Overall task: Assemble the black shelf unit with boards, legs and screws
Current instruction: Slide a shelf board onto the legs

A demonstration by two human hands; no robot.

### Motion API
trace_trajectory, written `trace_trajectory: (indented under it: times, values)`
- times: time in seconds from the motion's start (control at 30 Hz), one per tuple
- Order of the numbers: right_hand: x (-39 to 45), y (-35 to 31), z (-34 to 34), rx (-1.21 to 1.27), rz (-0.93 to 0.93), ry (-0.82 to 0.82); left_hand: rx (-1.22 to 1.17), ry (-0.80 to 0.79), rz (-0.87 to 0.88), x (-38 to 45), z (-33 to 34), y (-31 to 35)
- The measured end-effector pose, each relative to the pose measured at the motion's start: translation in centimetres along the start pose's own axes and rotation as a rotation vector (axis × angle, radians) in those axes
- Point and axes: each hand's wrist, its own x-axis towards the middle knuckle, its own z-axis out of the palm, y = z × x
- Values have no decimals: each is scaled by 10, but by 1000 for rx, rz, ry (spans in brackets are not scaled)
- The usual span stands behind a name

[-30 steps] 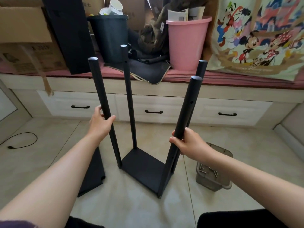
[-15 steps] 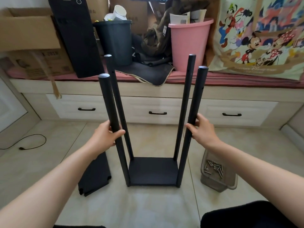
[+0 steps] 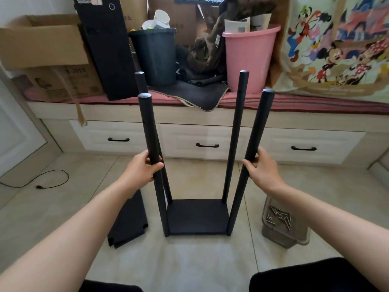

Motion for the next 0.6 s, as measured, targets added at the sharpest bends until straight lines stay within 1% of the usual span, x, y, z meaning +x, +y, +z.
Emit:
trace_trajectory:
  times: [0.07, 0.13, 0.23, 0.3, 0.37, 0.47, 0.6]
  values:
    - [0, 5, -1, -35, 40, -20, -6, -11, -13, 5, 0, -1]
    - [-2, 11, -1, -100, 119, -68, -6, -18, -23, 7, -1, -4]
    - [-8, 18, -3, -122, 308, -171, 30, -64, -62, 5, -8, -9]
    - [-13, 17, -3, -122, 378, -268, 12, -103, -113, 1, -17, -12]
    - [-18, 13, 3, -172, 388, -384, -2, -136, -146, -4, -28, -16]
    - [-26, 7, 26, -304, 338, -527, 48, -149, -175, -12, -53, -28]
    - [-38, -8, 83, -338, 309, -694, 33, -80, -277, -23, -85, -67]
